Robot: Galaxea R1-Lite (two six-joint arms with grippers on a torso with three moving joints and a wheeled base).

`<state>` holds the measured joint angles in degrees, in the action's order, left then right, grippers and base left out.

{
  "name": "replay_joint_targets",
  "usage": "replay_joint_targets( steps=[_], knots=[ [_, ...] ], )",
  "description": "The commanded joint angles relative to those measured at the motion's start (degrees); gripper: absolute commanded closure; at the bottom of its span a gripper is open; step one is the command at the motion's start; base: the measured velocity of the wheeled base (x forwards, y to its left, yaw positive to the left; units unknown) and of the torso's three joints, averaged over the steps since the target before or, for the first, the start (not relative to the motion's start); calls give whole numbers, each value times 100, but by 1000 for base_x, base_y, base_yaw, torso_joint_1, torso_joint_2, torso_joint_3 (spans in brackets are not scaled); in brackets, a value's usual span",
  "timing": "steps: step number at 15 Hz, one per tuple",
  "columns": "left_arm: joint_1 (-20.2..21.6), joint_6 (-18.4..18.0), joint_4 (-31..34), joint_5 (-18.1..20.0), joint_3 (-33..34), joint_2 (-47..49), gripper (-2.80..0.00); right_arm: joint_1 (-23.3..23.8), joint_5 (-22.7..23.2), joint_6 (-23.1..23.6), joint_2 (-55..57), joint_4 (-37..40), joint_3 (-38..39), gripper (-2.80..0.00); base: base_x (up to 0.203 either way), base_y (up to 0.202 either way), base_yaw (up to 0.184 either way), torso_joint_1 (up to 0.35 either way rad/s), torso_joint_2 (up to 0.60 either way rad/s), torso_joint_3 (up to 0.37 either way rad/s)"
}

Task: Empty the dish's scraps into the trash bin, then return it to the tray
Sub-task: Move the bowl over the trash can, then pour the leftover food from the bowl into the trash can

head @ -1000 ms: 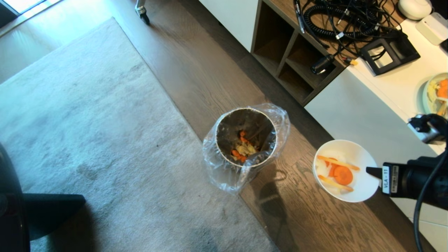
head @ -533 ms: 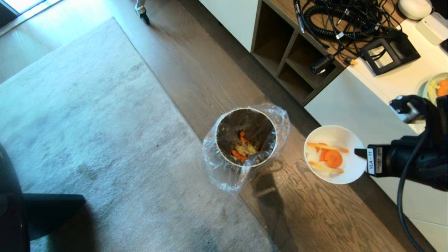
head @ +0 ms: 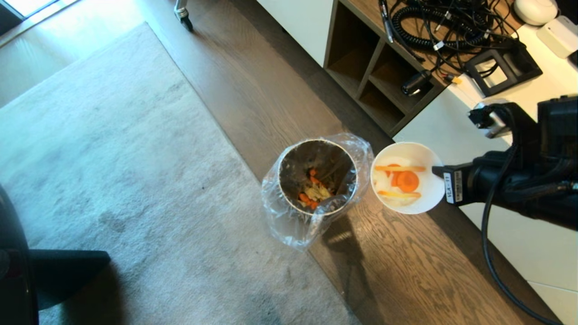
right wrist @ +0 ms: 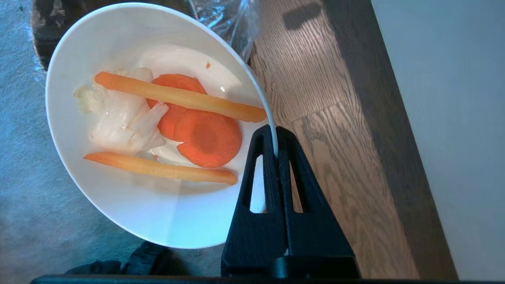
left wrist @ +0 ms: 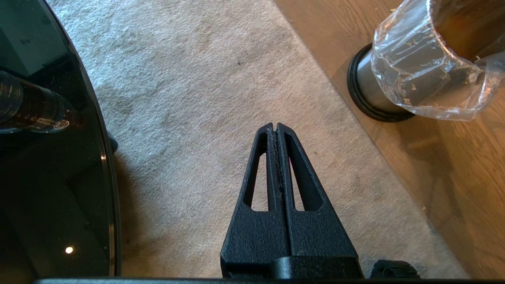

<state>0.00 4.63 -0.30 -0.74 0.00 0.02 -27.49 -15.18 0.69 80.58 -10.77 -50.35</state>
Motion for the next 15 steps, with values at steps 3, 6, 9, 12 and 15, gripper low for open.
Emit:
replay_joint_targets(
  steps=[3,6,9,12,15],
  knots=[
    [0,3,-5,-5,0,-2,0,-235,-3,844,334,-724,20,0,0,0,0,0,0,0],
    [0,3,-5,-5,0,-2,0,-370,-18,1278,541,-1281,31,0,0,0,0,0,0,0],
    [0,3,-5,-5,0,-2,0,-400,-13,2119,759,-2196,208,0,0,0,0,0,0,0],
    [0,3,-5,-5,0,-2,0,-434,-8,3086,1045,-3221,344,0,0,0,0,0,0,0],
    [0,3,-5,-5,0,-2,0,-541,-3,4116,1360,-4277,357,0,0,0,0,0,0,0]
  ],
)
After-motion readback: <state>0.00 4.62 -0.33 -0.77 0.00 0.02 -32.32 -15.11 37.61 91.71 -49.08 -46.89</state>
